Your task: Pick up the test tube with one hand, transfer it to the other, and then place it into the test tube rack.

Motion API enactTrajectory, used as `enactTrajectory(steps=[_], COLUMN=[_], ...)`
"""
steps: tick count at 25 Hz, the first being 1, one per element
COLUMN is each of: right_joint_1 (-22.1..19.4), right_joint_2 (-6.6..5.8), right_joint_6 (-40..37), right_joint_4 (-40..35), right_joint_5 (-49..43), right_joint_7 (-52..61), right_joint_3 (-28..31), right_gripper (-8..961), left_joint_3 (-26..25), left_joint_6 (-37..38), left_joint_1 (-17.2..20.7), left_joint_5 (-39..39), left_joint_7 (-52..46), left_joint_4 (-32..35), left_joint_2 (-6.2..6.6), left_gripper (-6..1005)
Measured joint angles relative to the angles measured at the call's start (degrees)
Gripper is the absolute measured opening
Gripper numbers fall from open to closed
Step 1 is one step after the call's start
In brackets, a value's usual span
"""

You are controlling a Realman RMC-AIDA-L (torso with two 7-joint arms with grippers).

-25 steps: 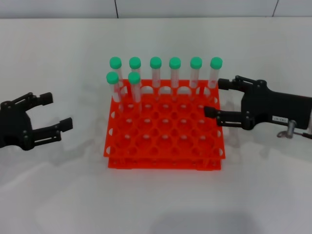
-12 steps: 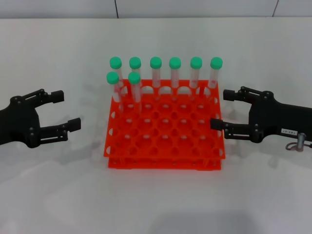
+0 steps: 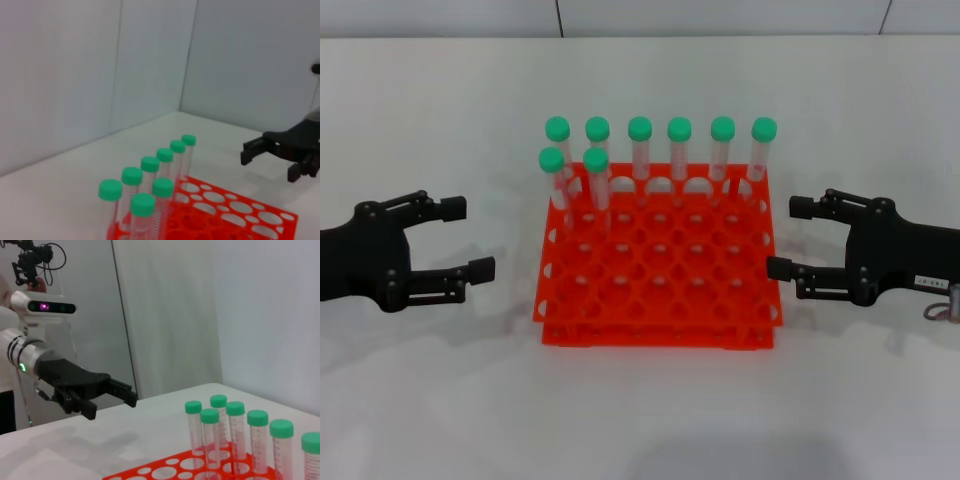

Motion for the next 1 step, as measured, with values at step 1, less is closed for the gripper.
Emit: enactTrajectory(steps=[1], right_joint_1=[0.0], right_joint_2=[-0.06], right_joint_6=[-0.2], right_joint_4=[0.2], right_joint_5=[0.0], right_joint_7=[0.0], right_joint_3=[0.1], right_gripper=[837], left_joint_3=[0.0], left_joint_6=[0.0], left_joint_1=[0.0], left_joint_5=[0.0], left_joint_7=[0.0], left_joint_4=[0.0], left_joint_2=[0.00], left_gripper=[893])
